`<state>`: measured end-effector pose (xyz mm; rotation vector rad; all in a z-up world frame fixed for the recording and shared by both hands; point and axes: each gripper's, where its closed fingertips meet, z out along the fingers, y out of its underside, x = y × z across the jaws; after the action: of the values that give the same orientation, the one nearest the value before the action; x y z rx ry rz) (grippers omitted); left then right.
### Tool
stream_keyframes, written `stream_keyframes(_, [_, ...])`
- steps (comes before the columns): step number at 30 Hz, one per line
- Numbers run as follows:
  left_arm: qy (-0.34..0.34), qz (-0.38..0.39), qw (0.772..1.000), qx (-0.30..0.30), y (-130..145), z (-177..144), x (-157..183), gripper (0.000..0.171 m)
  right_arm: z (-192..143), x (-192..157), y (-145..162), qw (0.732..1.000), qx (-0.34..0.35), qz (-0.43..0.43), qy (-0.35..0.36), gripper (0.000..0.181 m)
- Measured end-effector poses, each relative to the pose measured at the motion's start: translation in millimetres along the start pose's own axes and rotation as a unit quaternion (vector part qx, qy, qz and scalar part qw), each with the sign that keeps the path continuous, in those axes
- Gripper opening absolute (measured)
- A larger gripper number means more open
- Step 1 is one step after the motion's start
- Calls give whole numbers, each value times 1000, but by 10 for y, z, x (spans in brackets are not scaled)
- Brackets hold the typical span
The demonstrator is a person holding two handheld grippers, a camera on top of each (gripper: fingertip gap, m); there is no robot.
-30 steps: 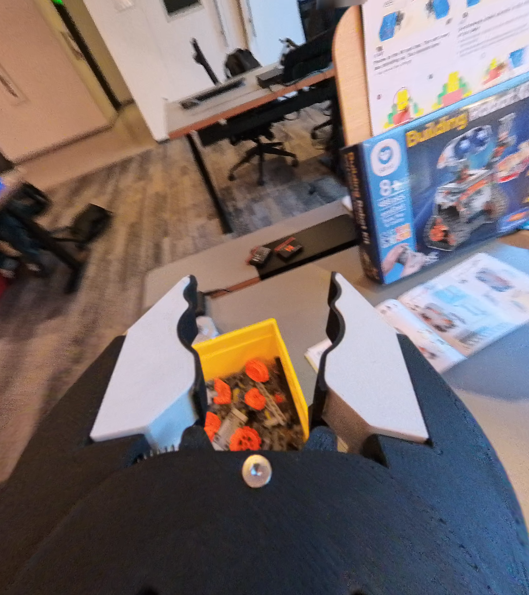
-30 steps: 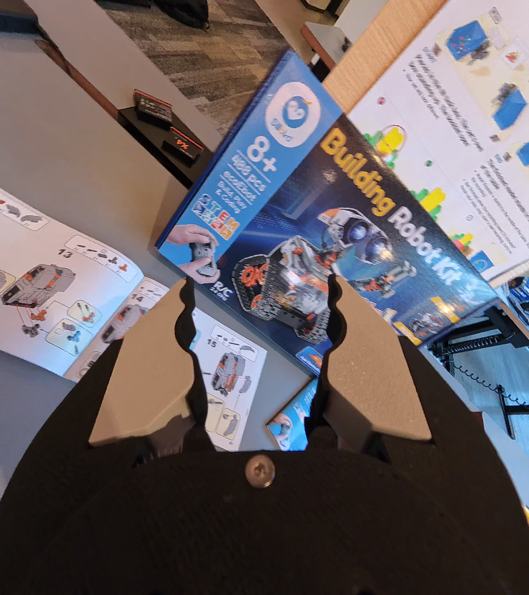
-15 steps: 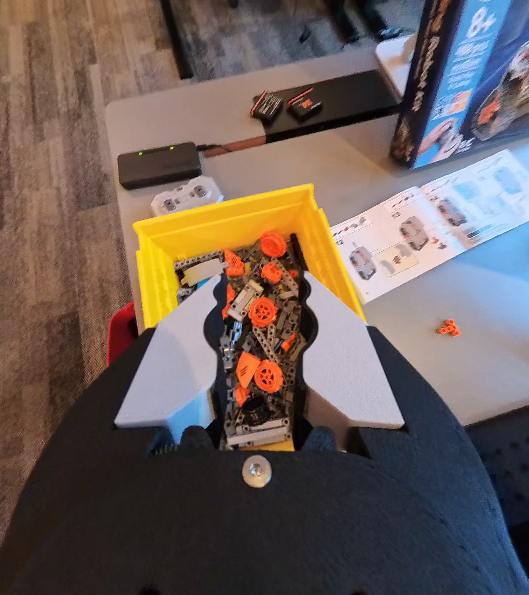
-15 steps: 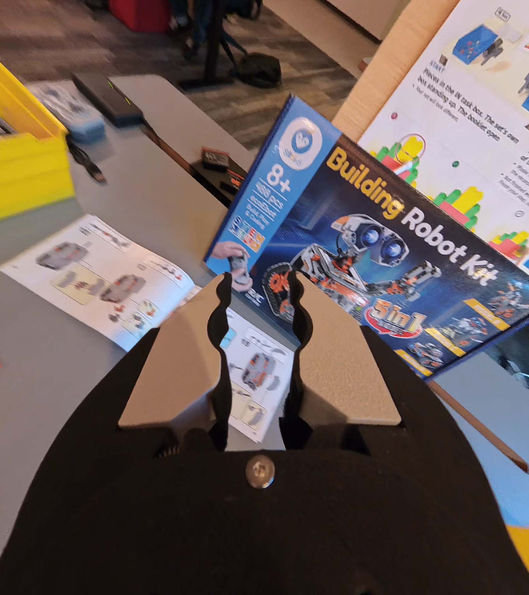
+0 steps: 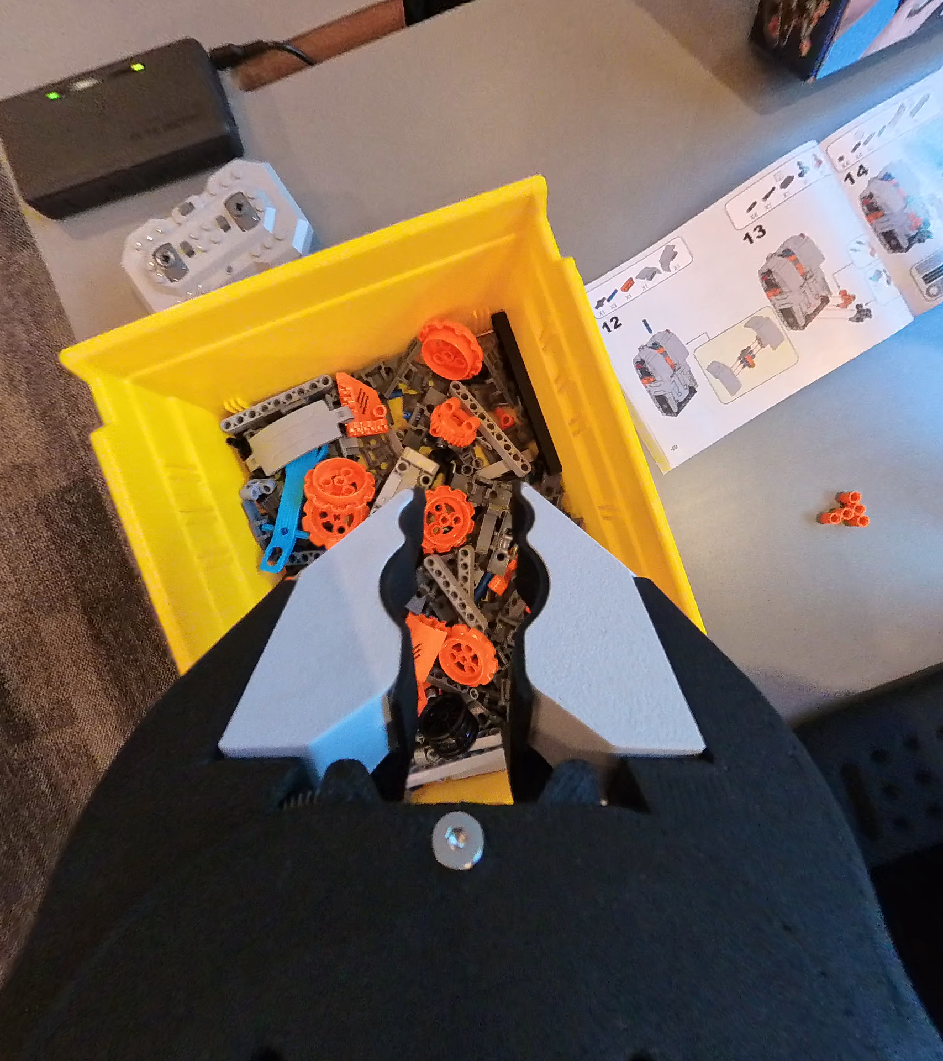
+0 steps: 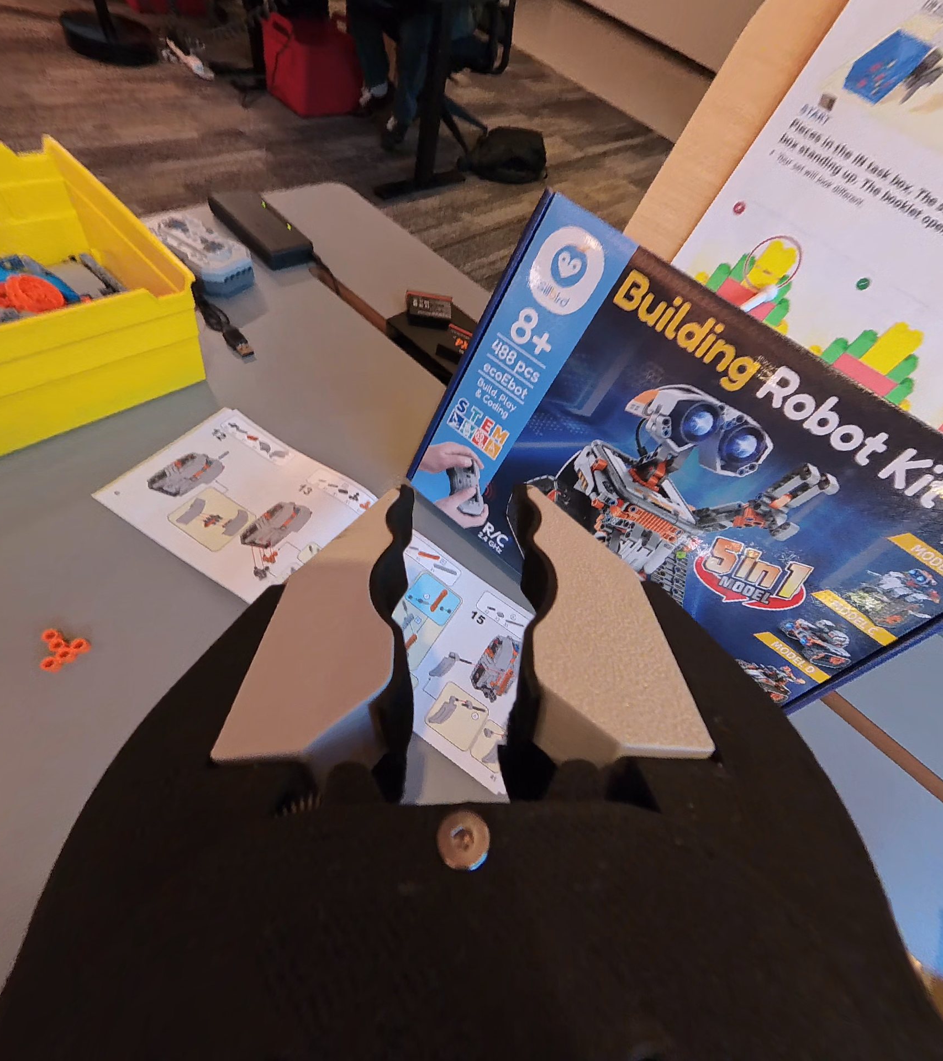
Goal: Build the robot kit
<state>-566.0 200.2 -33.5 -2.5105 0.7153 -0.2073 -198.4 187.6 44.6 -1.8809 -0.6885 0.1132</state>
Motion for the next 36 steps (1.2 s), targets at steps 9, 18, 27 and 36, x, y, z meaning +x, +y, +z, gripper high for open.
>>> stream_keyframes(9, [-16, -33, 997, -66, 175, 313, -332, 22, 178, -36, 134, 1000, -16, -4, -16, 35])
stream_keyframes(18, [15, -30, 984, -174, 564, 612, -410, 7, 312, -48, 282, 999, -44, -14, -18, 35])
stream_keyframes(27, [44, -58, 967, -244, 869, 647, -375, 15, 340, -70, 318, 998, -56, -31, -14, 35])
stream_keyframes(36, [55, -39, 958, -279, 949, 679, -241, 69, 292, -21, 326, 997, -63, -45, -3, 36])
